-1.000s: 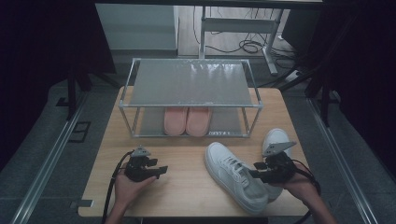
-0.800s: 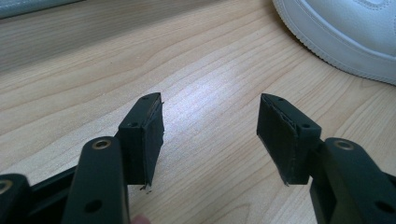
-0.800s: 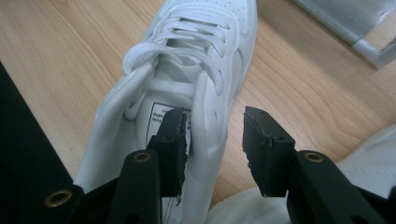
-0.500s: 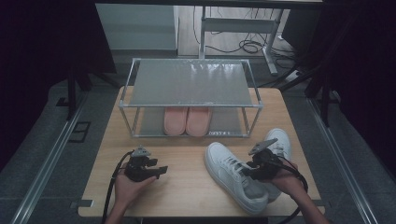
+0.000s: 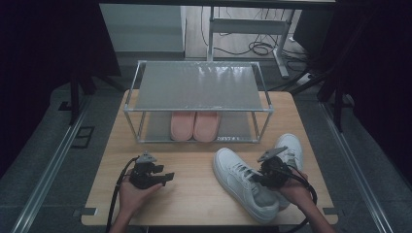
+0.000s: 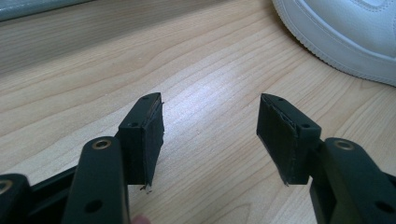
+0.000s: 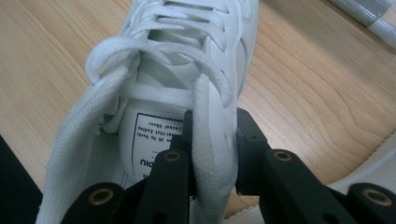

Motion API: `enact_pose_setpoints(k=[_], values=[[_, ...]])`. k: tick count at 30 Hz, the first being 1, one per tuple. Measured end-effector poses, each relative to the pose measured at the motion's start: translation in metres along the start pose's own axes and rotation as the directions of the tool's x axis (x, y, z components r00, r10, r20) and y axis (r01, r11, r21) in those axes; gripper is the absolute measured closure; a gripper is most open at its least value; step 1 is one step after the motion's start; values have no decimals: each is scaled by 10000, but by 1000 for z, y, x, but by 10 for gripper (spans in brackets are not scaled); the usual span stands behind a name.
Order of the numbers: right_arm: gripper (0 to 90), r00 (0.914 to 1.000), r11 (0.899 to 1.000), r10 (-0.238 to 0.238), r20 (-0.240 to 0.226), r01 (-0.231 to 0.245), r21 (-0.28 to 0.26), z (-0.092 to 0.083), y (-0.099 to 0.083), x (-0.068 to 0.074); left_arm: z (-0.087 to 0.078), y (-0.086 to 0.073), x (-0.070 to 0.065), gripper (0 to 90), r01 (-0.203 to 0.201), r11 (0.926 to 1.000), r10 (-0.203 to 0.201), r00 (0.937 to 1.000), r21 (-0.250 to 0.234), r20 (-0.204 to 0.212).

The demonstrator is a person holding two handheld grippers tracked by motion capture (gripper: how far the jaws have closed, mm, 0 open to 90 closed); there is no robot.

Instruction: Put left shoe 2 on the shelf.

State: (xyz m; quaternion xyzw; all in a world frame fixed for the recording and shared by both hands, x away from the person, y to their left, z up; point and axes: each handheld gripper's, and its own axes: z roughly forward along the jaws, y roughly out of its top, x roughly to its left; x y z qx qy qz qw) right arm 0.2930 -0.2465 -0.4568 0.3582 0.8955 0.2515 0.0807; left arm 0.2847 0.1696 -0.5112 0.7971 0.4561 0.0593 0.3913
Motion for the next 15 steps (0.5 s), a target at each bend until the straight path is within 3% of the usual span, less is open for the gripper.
enact_pose_setpoints(k=[10, 15], values=[[795, 9997, 9996, -12, 238, 19, -290, -2, 0, 4, 0, 0, 0, 416, 21, 10000, -21, 10000, -7, -23], [802, 9999, 9992, 83, 127, -78, -387, -4, 0, 5, 1, 0, 0, 416, -12, 10000, 12, 10000, 45, -26]])
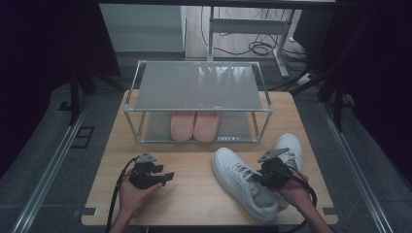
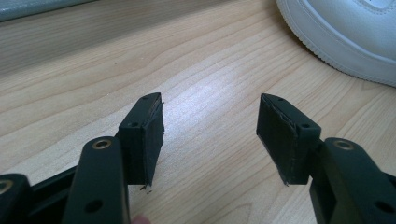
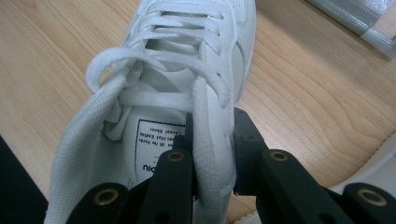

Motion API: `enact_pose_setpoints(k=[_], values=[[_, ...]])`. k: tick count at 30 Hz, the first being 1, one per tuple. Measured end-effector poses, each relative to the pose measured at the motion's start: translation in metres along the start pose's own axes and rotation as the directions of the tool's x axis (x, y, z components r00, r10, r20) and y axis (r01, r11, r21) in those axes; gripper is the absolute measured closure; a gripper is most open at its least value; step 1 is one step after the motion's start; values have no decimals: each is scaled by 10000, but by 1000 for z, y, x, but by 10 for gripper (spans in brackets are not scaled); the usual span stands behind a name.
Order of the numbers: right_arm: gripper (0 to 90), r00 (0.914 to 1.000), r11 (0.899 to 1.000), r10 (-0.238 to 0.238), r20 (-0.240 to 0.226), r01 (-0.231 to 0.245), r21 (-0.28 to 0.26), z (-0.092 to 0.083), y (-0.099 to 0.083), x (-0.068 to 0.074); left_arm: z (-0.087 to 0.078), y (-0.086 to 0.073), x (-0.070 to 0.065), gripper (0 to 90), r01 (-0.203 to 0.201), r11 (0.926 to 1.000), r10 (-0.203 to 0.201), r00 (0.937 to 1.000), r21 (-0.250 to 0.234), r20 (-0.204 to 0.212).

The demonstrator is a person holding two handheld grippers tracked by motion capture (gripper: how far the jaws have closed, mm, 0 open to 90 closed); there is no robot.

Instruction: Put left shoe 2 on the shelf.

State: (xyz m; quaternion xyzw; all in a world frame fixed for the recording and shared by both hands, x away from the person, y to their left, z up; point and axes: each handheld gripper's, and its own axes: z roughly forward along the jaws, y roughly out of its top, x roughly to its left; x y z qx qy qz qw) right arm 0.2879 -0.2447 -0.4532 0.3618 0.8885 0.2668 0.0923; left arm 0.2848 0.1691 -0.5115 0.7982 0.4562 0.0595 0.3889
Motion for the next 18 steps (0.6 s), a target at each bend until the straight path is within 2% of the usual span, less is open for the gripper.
enact_pose_setpoints(k=[3, 6, 10, 18], values=[[806, 9999, 9998, 124, -106, -126, -182, -1, 1, 0, 0, 0, 0, 417, 13, 10000, -13, 10000, -24, 13], [809, 9995, 9979, 225, -216, -238, -597, -3, 3, 3, -2, 0, 1, 417, 45, 10000, -45, 10000, -75, -4], [809, 9996, 9960, 22, -279, -47, -896, -6, 7, 9, -2, 0, 1, 417, 49, 10000, -49, 10000, -67, 13], [813, 9986, 9899, -22, -534, -54, -1413, -13, 14, 13, -1, 0, 1, 417, 52, 10000, -52, 10000, -59, 5]])
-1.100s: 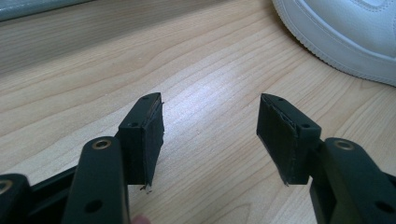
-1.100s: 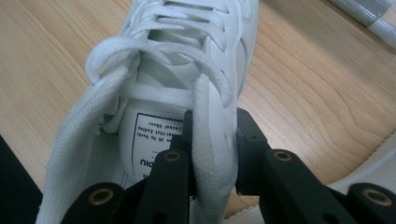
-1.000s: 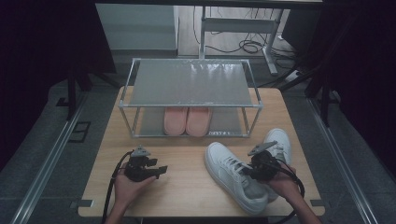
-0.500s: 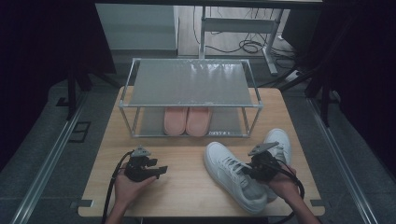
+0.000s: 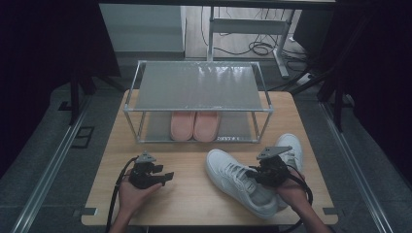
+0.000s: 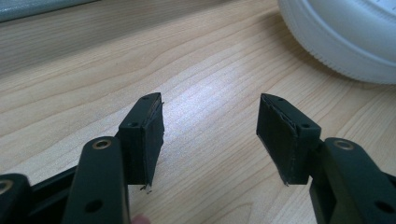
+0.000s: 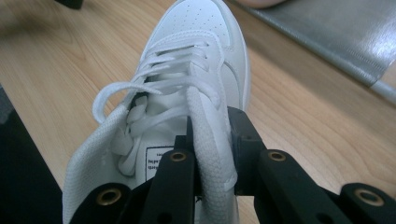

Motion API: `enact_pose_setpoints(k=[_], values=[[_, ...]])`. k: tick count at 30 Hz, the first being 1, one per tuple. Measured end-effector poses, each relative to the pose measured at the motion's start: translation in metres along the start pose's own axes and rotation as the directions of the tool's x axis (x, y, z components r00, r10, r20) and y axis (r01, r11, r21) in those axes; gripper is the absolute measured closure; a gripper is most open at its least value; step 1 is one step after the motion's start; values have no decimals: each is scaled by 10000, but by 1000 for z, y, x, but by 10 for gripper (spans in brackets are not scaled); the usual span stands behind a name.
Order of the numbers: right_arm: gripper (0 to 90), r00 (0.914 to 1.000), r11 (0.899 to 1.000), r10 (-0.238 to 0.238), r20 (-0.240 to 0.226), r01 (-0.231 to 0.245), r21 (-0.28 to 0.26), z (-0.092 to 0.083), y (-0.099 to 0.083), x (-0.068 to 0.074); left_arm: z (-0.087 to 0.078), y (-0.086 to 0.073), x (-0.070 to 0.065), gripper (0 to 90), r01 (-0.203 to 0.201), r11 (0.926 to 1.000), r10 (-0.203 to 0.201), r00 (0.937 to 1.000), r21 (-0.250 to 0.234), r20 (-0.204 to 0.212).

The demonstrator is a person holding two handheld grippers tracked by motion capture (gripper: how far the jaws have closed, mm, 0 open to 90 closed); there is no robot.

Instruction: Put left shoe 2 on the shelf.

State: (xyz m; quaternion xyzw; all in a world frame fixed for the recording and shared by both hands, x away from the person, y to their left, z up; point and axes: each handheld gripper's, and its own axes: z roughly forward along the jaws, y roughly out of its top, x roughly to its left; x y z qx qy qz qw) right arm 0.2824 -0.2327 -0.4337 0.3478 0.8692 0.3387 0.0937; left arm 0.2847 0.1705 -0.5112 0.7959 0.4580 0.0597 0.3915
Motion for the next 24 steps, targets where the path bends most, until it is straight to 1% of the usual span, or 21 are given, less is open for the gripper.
enact_pose_setpoints(k=[3, 5, 10, 17, 24], values=[[814, 10000, 9998, -40, -12, 40, -213, -4, 3, 1, 0, 0, 0, 417, 2, 10000, -2, 10000, 4, 3], [815, 10000, 9993, 37, -52, -39, -381, -7, 5, 1, 0, 0, 0, 417, 5, 10000, -5, 10000, 4, 8], [816, 9997, 9971, 67, -240, -85, -757, -14, 12, 3, 0, 0, 0, 417, 2, 10000, -2, 10000, 4, 9], [816, 9995, 9915, -112, -297, 72, -1301, -23, 26, 6, 0, 0, 0, 417, 3, 10000, -3, 10000, 9, 26], [817, 9991, 9865, -238, -360, 177, -1627, -27, 39, 9, 0, 0, 1, 418, 16, 10000, -16, 10000, 29, 23]])
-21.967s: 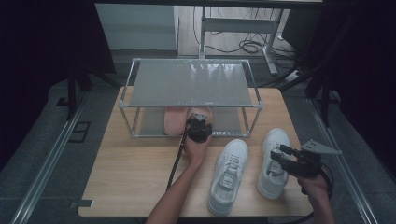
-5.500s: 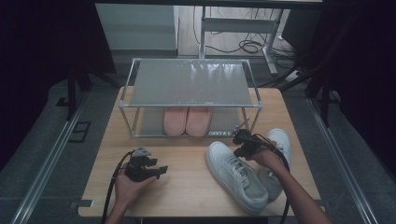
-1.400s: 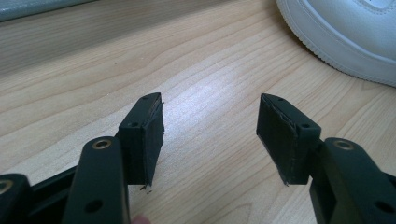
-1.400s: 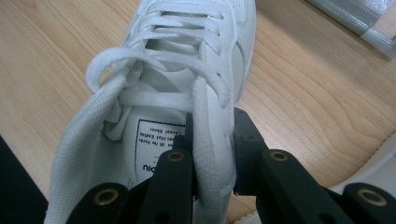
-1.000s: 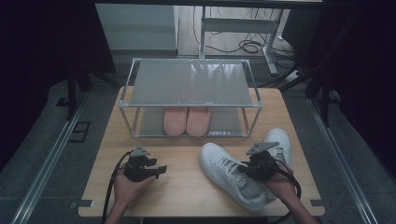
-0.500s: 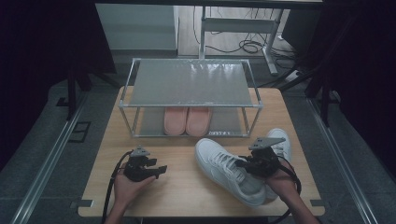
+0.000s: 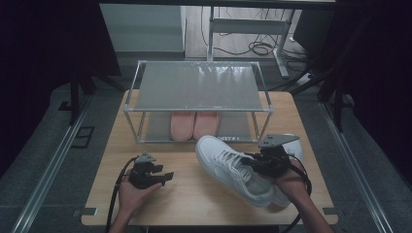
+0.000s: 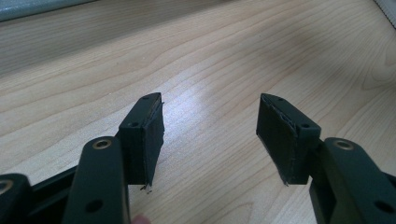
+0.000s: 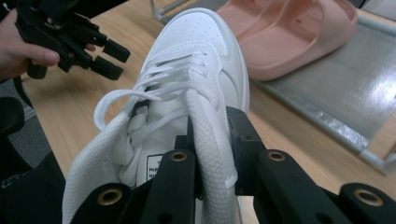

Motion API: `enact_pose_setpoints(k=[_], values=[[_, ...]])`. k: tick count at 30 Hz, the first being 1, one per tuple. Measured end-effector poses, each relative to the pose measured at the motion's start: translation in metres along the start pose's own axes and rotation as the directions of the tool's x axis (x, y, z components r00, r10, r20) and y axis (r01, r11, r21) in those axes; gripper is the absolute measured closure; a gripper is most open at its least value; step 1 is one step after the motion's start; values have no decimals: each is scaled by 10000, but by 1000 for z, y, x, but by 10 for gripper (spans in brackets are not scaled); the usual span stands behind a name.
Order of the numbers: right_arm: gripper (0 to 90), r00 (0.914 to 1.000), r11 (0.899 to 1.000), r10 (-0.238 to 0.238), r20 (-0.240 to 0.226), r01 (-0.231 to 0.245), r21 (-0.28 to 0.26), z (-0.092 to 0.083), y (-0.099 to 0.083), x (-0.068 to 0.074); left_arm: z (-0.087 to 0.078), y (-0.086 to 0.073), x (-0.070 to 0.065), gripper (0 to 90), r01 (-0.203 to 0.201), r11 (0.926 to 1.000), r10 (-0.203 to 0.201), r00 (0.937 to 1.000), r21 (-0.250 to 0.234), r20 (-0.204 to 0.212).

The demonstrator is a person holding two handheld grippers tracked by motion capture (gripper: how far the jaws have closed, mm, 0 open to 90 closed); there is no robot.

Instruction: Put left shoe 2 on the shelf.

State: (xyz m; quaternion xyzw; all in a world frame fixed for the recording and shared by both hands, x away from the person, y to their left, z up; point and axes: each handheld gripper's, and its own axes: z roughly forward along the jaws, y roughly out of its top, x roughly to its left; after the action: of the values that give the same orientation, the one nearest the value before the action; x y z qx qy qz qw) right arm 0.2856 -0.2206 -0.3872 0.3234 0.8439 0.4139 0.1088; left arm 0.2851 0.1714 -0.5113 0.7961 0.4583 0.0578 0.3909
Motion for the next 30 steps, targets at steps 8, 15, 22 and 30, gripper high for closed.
enact_pose_setpoints(k=[8, 15, 22, 30], values=[[817, 9997, 9995, -242, -67, 241, -217, 1, 13, 5, 0, 0, 0, 418, 12, 10000, -12, 10000, 6, -20], [817, 9996, 9989, -278, -37, 276, -381, -1, 21, 5, 0, 0, 1, 417, 17, 10000, -17, 10000, 31, -19], [817, 9994, 9979, -333, 13, 333, -557, -3, 27, 4, -2, 0, 1, 418, 43, 10000, -43, 10000, -37, -20], [817, 9987, 9959, -468, -202, 451, -781, -3, 42, 6, 0, 0, 1, 418, 52, 10000, -52, 10000, -29, -10]])
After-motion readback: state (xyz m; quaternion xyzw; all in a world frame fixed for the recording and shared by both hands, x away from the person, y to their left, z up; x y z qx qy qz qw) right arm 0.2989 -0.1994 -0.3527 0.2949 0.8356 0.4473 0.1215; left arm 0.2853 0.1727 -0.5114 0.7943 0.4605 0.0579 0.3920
